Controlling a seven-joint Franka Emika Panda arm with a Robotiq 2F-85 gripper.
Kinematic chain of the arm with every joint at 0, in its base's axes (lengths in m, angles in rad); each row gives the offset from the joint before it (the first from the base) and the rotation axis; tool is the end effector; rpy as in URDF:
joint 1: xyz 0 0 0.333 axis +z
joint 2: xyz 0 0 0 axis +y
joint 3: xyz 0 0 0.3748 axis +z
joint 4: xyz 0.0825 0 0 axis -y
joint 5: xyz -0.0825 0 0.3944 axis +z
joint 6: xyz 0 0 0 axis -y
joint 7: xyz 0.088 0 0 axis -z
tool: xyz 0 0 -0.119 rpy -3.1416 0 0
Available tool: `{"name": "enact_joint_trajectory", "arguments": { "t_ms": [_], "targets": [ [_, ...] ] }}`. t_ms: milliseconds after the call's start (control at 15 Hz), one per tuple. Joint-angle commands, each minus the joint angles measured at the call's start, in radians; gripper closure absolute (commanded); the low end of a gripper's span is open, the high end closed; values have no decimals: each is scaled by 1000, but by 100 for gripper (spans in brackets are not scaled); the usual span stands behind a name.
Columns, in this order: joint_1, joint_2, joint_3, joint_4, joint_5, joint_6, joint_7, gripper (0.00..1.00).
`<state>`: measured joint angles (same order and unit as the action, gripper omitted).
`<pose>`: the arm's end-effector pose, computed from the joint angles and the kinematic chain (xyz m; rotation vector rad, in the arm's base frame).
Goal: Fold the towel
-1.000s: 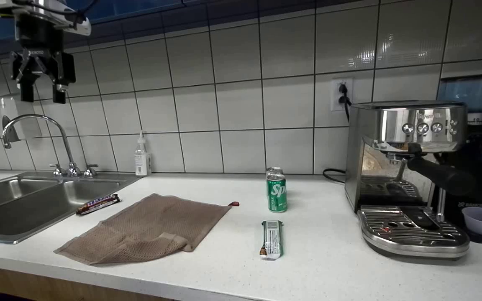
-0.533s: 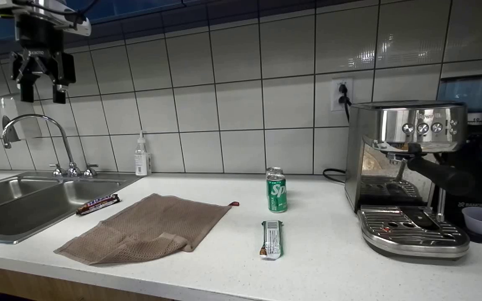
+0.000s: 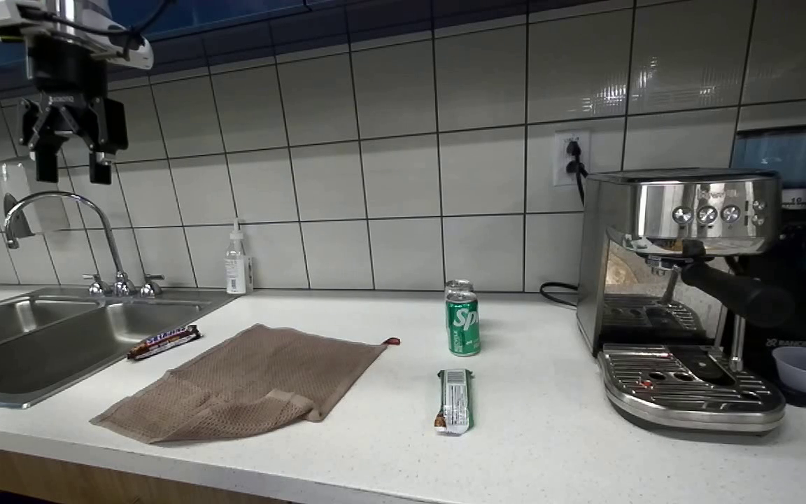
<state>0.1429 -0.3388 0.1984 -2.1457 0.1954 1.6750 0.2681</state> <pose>0.3944 0.1741 0.5698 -3.0494 -0.0365 0.2565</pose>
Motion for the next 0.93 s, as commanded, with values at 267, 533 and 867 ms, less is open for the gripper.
{"name": "enact_joint_trajectory", "arguments": {
  "t_ms": [267, 533, 867],
  "targets": [
    [-6, -91, 19, -153, -28, 94, 46, 0],
    [-10, -126, 20, -230, -21, 142, 87, 0],
    [-20, -164, 20, -318, -18, 194, 144, 0]
  ]
}}
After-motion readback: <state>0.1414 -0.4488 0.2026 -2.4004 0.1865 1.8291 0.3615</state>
